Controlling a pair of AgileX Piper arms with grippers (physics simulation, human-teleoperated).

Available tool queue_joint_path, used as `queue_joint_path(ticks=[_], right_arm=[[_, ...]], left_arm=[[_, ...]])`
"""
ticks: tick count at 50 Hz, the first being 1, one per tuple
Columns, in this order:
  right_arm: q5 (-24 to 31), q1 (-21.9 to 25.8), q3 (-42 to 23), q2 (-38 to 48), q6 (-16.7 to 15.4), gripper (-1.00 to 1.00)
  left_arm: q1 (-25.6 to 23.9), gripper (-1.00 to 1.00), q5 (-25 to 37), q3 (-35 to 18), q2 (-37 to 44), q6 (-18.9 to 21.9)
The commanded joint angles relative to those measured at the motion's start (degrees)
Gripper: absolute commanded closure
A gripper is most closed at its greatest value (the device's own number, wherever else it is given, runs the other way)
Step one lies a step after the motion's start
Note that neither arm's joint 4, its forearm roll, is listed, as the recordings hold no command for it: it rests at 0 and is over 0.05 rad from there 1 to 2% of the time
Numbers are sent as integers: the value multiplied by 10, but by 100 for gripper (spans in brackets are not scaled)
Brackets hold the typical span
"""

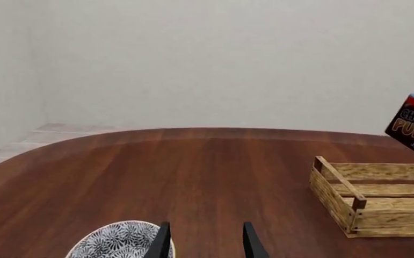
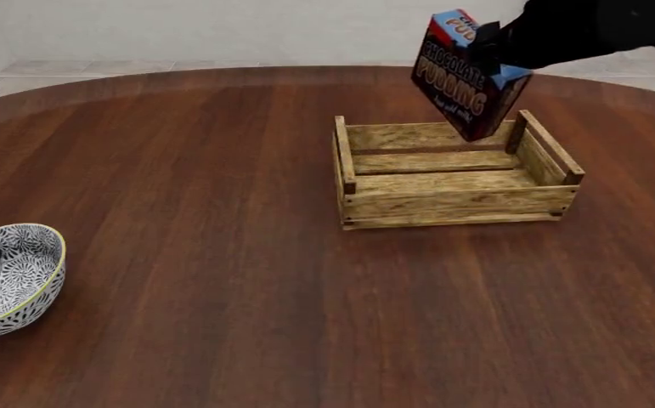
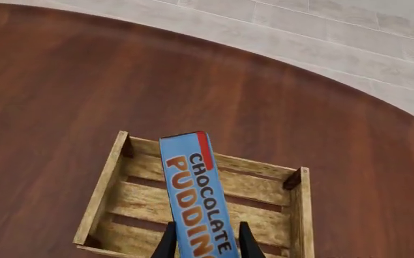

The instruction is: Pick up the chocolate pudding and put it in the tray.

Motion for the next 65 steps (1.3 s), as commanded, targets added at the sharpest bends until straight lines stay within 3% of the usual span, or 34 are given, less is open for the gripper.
queue_joint_path(ticks=[1, 16, 34, 47, 65], right_arm=[[0, -41, -43, 50, 4, 100], [-7, -70, -82, 110, -12, 100], [-18, -73, -99, 152, -32, 100], [-17, -59, -100, 159, -11, 100], [-26, -51, -76, 146, -12, 100]], left_arm=[[1, -100, 12, -12, 0, 0], [3, -100, 7, -11, 0, -3], [11, -100, -3, -4, 0, -6], [11, -100, 19, -29, 0, -6], [8, -100, 26, -35, 0, -4]])
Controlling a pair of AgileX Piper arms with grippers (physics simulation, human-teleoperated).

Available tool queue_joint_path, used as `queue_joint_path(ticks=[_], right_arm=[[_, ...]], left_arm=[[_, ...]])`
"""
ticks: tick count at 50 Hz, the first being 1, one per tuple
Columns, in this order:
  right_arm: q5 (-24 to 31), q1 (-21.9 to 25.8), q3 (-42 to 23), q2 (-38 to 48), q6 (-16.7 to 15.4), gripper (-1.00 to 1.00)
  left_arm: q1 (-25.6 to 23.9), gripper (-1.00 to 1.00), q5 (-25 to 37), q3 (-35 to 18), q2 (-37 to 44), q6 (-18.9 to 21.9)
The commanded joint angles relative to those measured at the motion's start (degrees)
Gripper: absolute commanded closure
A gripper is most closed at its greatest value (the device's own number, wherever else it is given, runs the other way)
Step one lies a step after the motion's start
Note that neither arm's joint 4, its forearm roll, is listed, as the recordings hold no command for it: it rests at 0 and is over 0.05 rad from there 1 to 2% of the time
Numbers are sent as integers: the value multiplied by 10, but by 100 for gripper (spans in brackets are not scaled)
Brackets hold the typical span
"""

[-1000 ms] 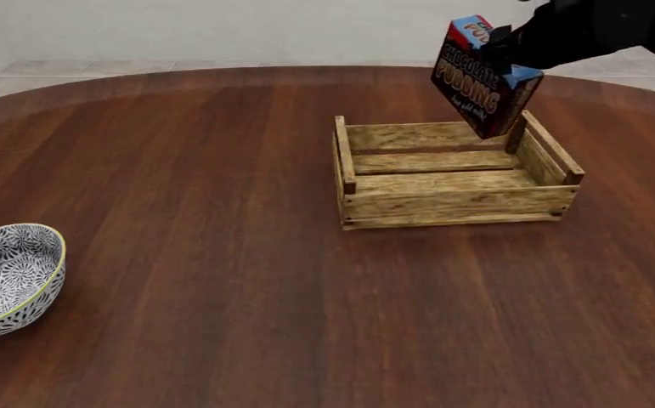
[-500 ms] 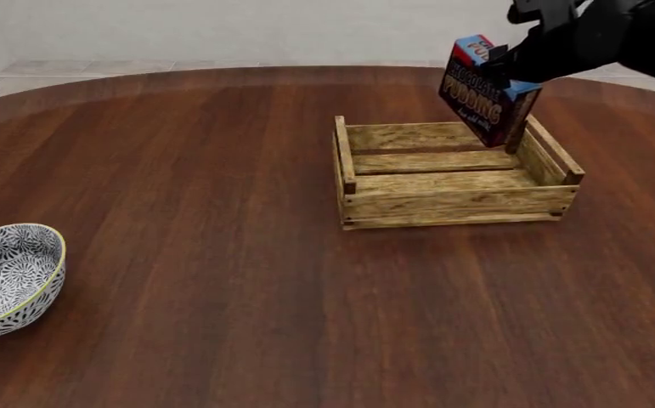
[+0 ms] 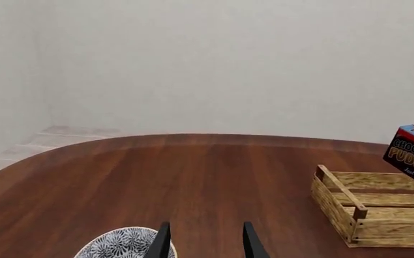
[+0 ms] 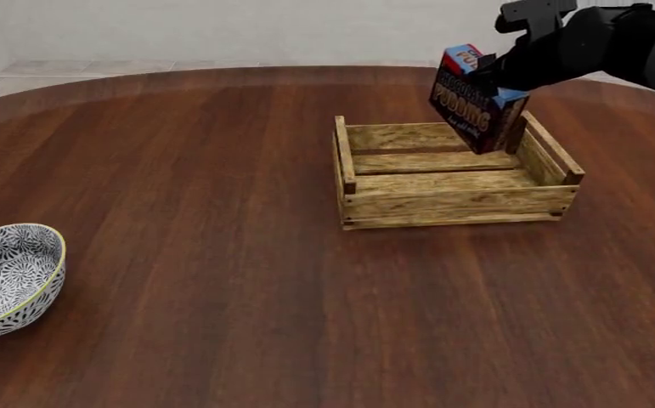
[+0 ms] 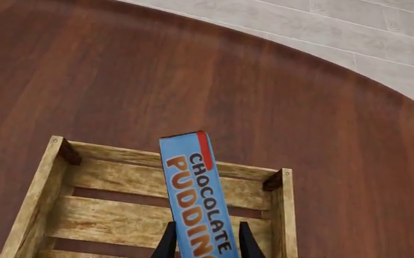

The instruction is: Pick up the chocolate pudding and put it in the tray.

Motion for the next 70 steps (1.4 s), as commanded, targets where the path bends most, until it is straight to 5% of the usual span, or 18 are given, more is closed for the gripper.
queue_joint_path(ticks=[1, 13, 70], right_arm=[[-5, 6, 12, -7, 12, 100], [4, 13, 18, -10, -3, 100], [8, 34, 48, -4, -24, 100]], left_arm=[[-1, -100, 4, -4, 0, 1], [-2, -100, -33, 33, 0, 1], [-3, -100, -18, 18, 0, 1]])
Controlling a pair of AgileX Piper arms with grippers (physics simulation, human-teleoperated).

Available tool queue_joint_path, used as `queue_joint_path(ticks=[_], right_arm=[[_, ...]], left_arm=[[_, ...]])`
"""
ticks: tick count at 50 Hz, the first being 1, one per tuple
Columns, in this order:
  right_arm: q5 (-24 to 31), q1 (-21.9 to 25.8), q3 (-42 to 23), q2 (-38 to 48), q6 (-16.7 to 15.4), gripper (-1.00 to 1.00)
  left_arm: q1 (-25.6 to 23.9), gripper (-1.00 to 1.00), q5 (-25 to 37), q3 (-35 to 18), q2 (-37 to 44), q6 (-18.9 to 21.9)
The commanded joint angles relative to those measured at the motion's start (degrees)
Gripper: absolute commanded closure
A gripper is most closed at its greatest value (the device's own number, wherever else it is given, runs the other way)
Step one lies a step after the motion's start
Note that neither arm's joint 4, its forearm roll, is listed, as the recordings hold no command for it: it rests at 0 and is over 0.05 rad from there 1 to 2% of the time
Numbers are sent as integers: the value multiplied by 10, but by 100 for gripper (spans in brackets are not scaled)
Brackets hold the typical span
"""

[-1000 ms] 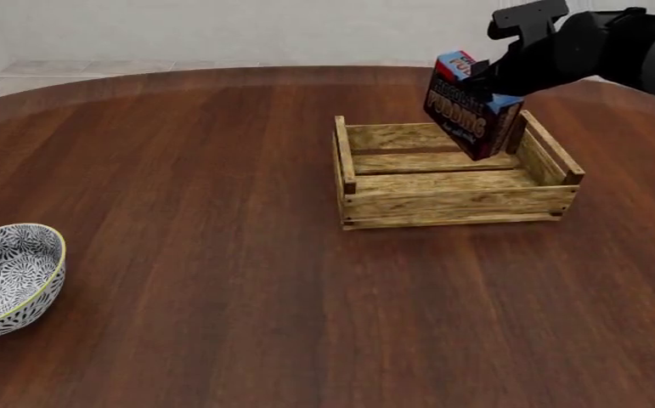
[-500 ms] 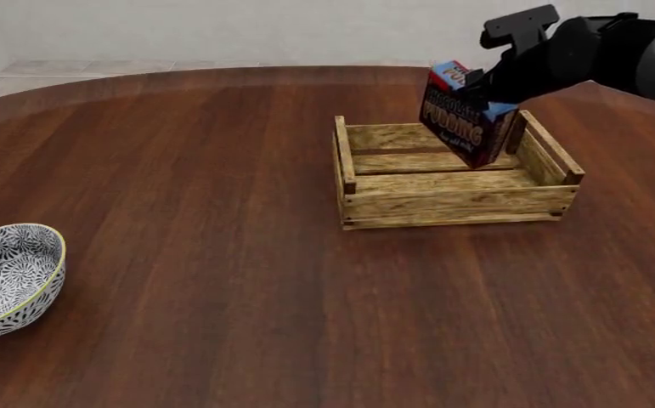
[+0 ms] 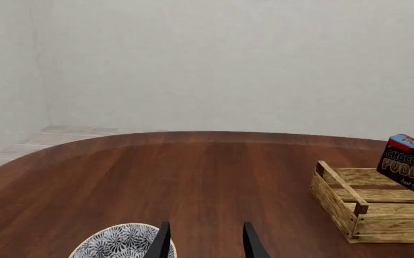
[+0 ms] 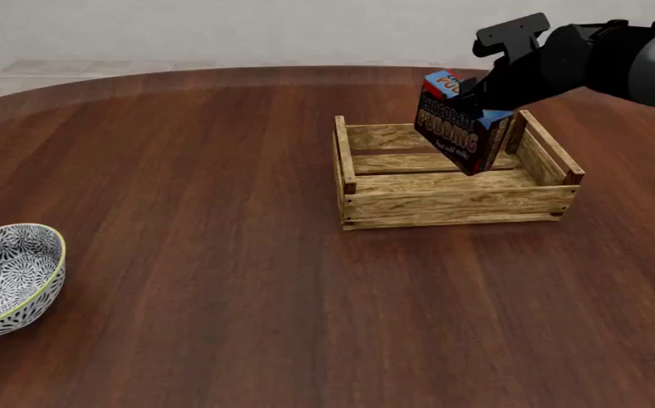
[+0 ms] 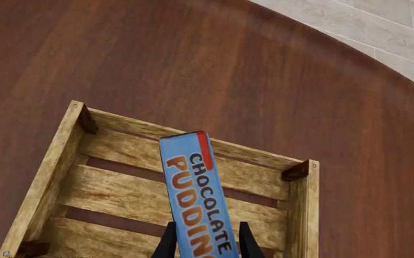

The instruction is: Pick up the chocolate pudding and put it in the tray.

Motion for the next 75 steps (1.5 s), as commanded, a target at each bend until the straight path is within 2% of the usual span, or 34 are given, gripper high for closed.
queue_joint_path(ticks=[1, 29, 34, 75], right_arm=[[-5, 7, 9, 2, 10, 100], [-7, 8, 12, 4, 8, 100], [-9, 12, 15, 14, 0, 100], [-21, 12, 17, 32, 1, 100]], left_arm=[[1, -100, 10, -11, 0, 0], [1, -100, 24, -26, 0, 0], [0, -100, 14, -18, 0, 1], [1, -100, -5, 3, 0, 2]])
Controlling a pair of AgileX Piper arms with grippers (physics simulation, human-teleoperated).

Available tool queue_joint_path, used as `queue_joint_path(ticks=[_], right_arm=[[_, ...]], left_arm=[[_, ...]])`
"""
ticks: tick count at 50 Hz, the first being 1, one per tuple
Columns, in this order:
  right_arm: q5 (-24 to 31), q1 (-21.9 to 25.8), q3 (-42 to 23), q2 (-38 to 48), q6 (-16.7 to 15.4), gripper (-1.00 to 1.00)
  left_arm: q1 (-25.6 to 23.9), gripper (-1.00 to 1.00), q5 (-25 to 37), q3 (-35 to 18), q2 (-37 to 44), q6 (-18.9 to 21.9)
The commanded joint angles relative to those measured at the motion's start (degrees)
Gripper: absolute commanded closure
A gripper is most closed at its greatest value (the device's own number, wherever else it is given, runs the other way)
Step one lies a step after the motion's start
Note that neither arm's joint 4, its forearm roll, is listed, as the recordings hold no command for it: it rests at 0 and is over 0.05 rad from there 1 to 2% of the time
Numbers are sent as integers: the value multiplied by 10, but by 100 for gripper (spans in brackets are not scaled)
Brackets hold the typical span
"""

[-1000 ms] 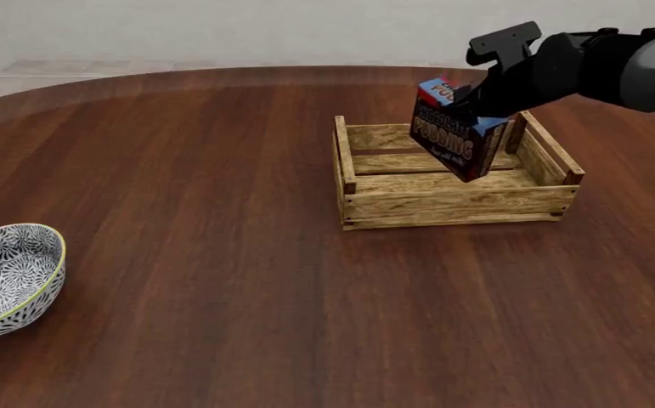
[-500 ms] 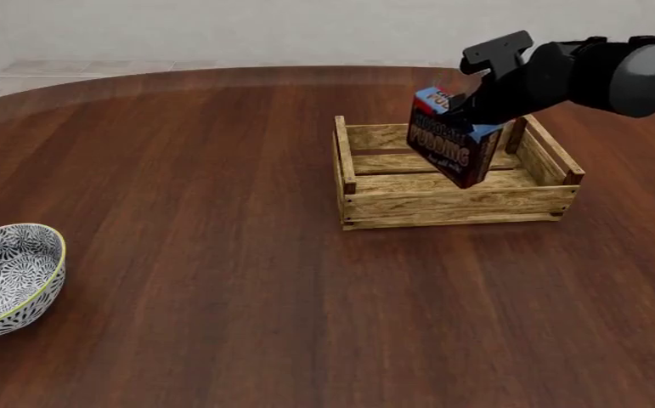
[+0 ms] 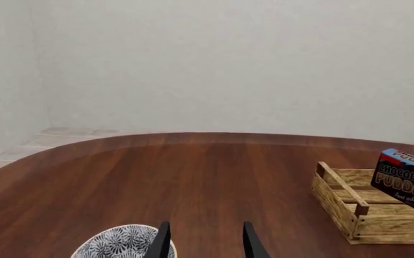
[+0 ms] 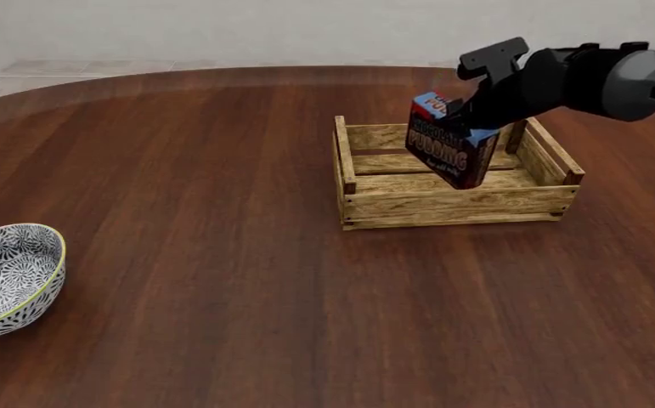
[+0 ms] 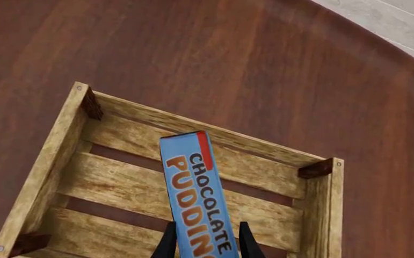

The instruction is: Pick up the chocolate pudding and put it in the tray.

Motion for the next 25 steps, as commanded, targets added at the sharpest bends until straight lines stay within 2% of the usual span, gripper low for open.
queue_joint_path(ticks=[1, 25], right_arm=[[-4, 0, -2, 5, 11, 100], [-7, 3, 0, 16, 5, 100]], left_arm=[[0, -100, -4, 5, 0, 0], [0, -100, 0, 1, 0, -2]])
